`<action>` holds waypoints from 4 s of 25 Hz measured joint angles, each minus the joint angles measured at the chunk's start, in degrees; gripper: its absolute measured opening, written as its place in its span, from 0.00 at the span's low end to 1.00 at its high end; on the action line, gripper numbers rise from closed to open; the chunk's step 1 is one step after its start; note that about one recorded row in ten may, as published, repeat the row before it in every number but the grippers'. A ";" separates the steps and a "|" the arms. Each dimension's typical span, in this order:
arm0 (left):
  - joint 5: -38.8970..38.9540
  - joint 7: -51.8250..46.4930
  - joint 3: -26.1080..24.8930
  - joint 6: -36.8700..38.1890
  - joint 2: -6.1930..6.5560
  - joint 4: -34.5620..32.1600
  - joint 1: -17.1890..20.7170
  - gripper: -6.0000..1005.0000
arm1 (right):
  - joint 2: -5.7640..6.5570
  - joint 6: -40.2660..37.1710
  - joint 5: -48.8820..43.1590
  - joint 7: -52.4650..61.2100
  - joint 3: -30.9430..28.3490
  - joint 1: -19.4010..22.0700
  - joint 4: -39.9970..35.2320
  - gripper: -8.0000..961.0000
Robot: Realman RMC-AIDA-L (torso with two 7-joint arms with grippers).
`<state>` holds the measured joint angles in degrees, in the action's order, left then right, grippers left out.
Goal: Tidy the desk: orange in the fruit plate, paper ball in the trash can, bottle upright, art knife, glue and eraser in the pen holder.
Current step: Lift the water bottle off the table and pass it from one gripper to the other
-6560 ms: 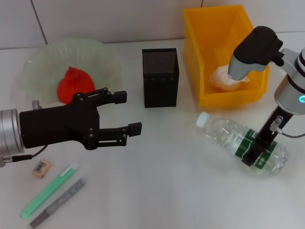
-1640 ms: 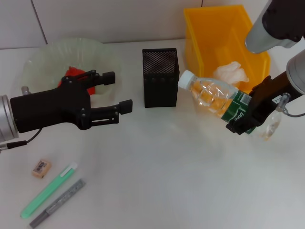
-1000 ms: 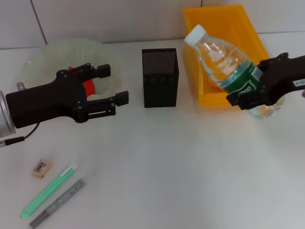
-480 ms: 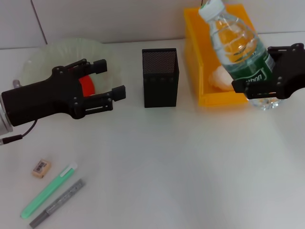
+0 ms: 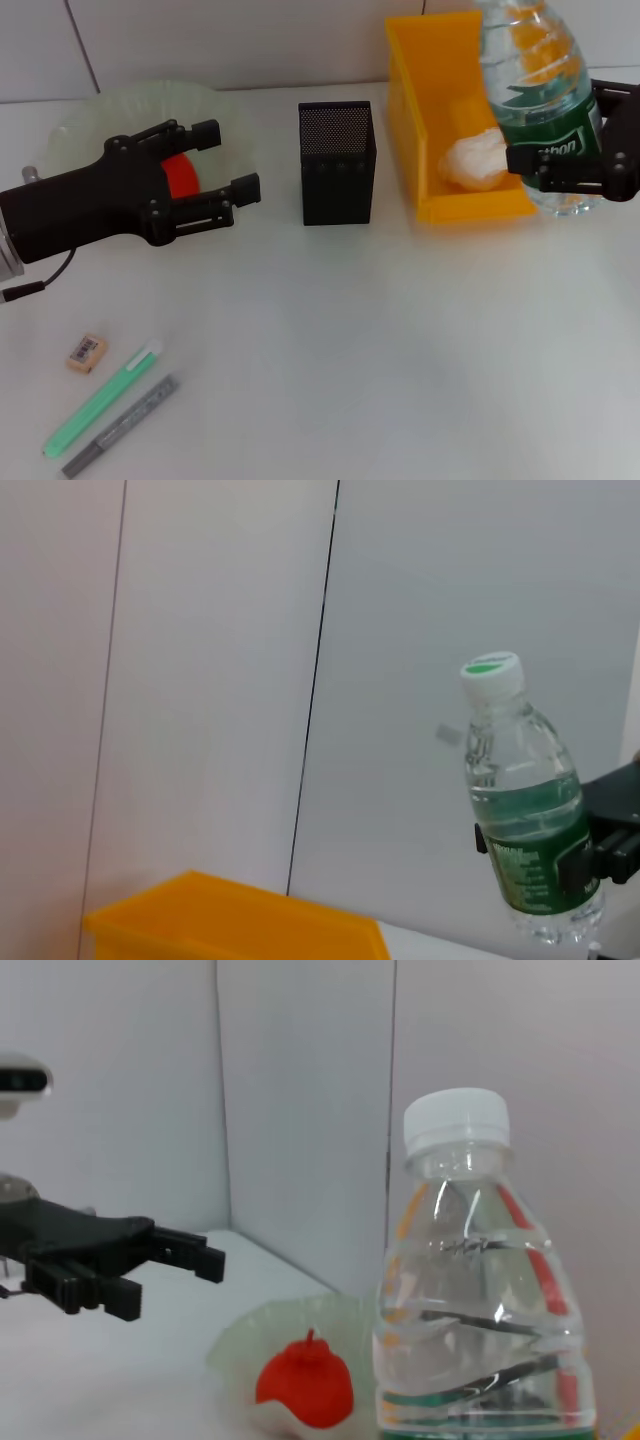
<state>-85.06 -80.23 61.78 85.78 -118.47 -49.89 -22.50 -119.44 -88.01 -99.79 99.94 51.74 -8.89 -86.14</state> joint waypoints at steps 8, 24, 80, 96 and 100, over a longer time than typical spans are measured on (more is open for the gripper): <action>2.59 0.08 0.00 -0.07 0.00 0.06 0.04 0.85 | 0.03 -0.99 6.31 -10.69 0.15 0.28 8.17 0.79; 3.49 -1.55 -0.54 2.46 0.14 0.06 0.09 0.85 | 0.19 -6.78 15.88 -31.21 -0.05 -3.32 27.75 0.79; 13.97 4.71 -0.08 6.86 -0.41 8.82 -4.16 0.85 | -0.18 1.79 15.30 -40.01 5.60 -19.89 50.46 0.79; 18.90 6.52 5.94 2.79 -0.53 9.36 -5.21 0.85 | -0.17 2.54 15.34 -39.98 6.76 -20.91 50.45 0.79; 18.98 6.63 6.03 2.61 -0.57 10.44 -5.94 0.85 | -0.17 3.13 15.34 -39.87 7.22 -21.05 50.45 0.79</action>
<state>-66.08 -73.59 67.82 88.39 -119.05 -39.46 -28.44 -119.62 -84.88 -84.45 60.07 58.97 -29.94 -35.69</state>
